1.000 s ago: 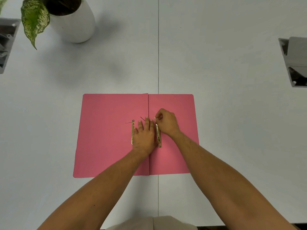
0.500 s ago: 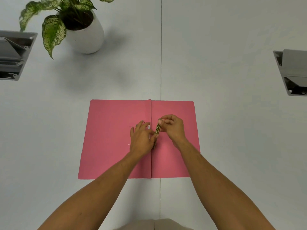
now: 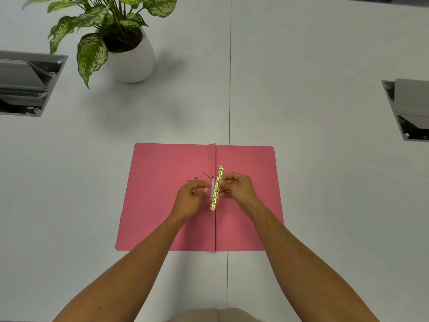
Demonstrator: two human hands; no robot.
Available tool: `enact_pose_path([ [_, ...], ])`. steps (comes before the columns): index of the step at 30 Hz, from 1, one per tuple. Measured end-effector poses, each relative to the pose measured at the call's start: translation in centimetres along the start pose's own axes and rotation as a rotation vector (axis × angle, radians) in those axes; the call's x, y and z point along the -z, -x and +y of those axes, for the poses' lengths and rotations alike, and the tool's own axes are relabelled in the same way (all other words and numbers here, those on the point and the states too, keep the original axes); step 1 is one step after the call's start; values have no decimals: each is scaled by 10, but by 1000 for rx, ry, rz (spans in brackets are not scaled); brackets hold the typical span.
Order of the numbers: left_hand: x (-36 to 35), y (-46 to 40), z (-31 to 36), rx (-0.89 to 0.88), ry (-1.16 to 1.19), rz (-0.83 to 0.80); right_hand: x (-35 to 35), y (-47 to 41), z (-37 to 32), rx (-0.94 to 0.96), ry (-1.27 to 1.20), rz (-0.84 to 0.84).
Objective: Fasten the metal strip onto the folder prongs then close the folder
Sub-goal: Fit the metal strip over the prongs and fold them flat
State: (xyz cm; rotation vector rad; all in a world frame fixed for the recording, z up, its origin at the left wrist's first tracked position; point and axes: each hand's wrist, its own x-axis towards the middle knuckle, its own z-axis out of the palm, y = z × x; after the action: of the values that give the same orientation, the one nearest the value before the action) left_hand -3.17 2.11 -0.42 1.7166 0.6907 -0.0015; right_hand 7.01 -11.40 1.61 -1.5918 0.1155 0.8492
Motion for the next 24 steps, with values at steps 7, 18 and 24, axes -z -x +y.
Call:
enact_pose_path([
  [7, 12, 12, -24, 136, 11, -249, -1, -1, 7, -39, -20, -17],
  [18, 0, 7, -31, 23, -115, -327, -6, -6, 13, -67, 5, -45],
  [24, -5, 5, -31, 19, -188, -336, -6, -6, 14, -63, 6, -51],
])
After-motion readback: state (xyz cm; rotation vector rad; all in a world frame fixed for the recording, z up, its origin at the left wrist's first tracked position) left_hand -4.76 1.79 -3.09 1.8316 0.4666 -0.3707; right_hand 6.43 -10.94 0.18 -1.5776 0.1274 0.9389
